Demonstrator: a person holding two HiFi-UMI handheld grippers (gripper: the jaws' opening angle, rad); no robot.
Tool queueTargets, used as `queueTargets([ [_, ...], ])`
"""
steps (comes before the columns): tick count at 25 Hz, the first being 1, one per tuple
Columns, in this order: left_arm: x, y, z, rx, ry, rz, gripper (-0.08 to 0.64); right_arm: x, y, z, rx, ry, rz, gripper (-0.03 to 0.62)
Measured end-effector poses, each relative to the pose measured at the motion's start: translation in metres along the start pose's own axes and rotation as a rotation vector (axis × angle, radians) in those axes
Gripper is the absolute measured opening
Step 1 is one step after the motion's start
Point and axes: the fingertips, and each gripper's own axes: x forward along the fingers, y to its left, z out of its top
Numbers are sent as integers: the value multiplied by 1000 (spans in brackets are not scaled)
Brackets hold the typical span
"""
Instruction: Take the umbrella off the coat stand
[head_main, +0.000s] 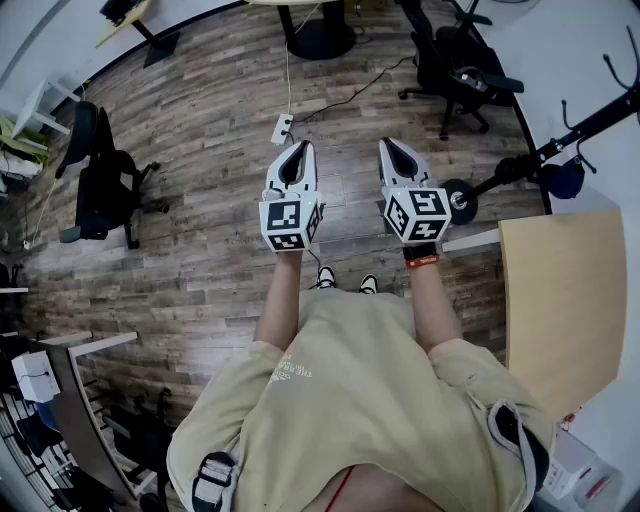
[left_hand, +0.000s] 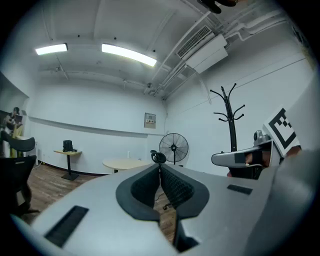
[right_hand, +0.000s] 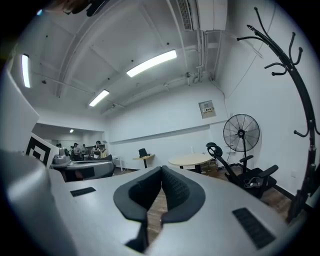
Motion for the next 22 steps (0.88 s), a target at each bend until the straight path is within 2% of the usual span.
queueTargets([
  [11, 1, -44, -14, -2, 28, 7, 26, -32, -29, -14, 6, 43, -5, 15],
  [16, 2, -77, -15, 7, 28, 1, 26, -57, -51, -21, 19, 66, -14, 15],
  [22, 6, -113, -47, 2, 63, -12, 26, -71, -76, -38, -34, 80, -44, 15],
])
